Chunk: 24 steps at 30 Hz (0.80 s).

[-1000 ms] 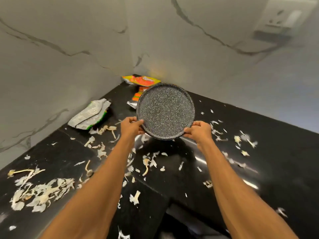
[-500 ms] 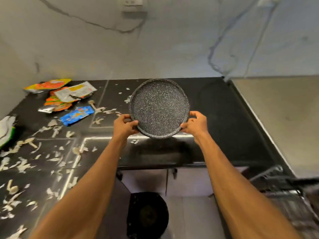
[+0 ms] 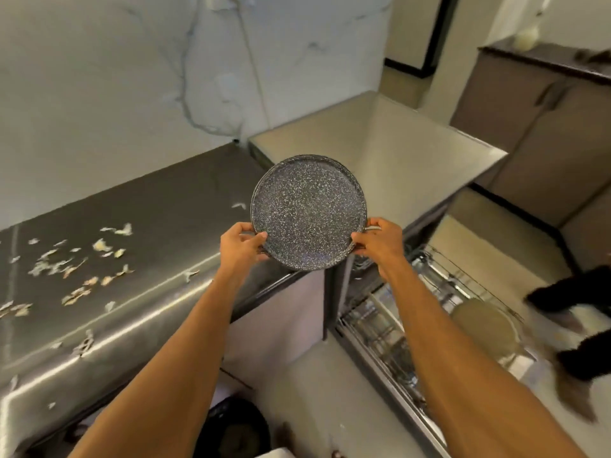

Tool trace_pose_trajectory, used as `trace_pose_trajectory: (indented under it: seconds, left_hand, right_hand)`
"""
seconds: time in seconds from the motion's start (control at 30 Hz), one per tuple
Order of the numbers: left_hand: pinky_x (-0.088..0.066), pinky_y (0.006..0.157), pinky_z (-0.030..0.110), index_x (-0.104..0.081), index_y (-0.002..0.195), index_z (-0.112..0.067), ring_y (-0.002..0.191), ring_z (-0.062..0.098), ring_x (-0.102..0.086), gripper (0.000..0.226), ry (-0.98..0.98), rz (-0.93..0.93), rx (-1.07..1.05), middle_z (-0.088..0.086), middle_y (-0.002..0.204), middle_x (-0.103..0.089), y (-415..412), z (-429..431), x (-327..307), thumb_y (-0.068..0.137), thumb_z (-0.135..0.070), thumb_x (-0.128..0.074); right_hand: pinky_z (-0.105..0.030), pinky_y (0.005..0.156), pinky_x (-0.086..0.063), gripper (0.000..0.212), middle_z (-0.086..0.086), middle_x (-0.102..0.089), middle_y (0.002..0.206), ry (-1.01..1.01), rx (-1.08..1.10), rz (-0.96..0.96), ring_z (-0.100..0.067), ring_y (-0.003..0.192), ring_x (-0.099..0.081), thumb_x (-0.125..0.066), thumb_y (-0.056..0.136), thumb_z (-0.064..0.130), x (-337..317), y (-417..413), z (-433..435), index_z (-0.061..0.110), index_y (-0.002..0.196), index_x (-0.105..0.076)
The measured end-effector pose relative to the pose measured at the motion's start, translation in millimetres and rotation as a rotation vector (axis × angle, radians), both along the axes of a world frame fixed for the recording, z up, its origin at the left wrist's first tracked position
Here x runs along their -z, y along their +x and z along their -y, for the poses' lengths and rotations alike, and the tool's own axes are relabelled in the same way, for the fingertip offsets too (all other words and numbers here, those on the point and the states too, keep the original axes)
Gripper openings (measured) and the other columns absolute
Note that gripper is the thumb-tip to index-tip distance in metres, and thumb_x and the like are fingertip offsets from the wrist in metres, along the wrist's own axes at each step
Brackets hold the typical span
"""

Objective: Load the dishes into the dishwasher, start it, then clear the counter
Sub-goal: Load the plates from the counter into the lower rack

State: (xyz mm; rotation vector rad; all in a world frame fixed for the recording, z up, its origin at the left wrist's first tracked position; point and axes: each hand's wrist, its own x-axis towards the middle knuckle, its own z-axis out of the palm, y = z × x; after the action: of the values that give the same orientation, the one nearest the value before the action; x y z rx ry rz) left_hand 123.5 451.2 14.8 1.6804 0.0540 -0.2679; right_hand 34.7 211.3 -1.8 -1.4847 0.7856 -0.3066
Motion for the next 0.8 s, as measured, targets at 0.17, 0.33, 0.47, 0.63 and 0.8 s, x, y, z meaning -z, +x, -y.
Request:
trace_pose_trajectory:
  seconds: [0.17,0.33,0.47,0.63,0.8]
  left_hand:
    - [-0.060,0.064,0.038,-0.057,0.106,-0.014,0.073,0.027,-0.067,0.023,0.038,-0.006,0.222,0.011,0.084,-0.065,17,85,6,0.088,-0.001,-0.065]
    - [-0.060,0.063,0.037,-0.056,0.112,-0.016,0.083,0.031,-0.069,0.027,0.057,0.015,0.471,0.017,0.096,-0.067,26,163,9,0.090,-0.003,-0.063]
    - [-0.061,0.067,0.036,-0.056,0.111,-0.010,0.082,0.027,-0.070,0.024,0.112,0.052,0.672,0.014,0.093,-0.067,15,221,5,0.090,-0.001,-0.062]
    - [-0.061,0.068,0.037,-0.062,0.103,-0.004,0.084,0.027,-0.070,0.014,0.168,0.071,0.822,0.015,0.096,-0.068,-6,282,17,0.089,-0.005,-0.065]
    - [-0.061,0.062,0.035,-0.063,0.112,0.001,0.079,0.026,-0.072,0.027,0.244,0.027,0.884,0.015,0.099,-0.070,-27,338,36,0.087,-0.007,-0.068]
  right_hand:
    - [-0.047,0.069,-0.061,0.027,-0.019,-0.070,0.093,-0.028,0.201,-0.025,-0.029,0.076,-0.072,-0.073,0.078,-0.010,8,-39,59,0.003,0.099,-0.062]
    - [-0.045,0.072,-0.061,0.023,-0.017,-0.070,0.095,-0.030,0.400,-0.042,-0.030,0.083,-0.073,-0.072,0.079,-0.007,5,-82,100,0.002,0.098,-0.062]
    - [-0.038,0.068,-0.062,0.020,-0.016,-0.070,0.095,-0.022,0.570,-0.072,-0.028,0.081,-0.072,-0.070,0.082,-0.008,13,-116,126,0.005,0.094,-0.059]
    - [-0.018,0.051,-0.055,0.020,-0.010,-0.066,0.089,0.053,0.737,-0.098,-0.019,0.075,-0.067,-0.067,0.085,-0.008,30,-160,146,0.003,0.099,-0.059]
    - [-0.046,0.081,-0.060,0.047,-0.014,-0.071,0.101,0.066,0.792,-0.176,-0.027,0.089,-0.071,-0.079,0.076,-0.002,58,-193,188,0.004,0.119,-0.063]
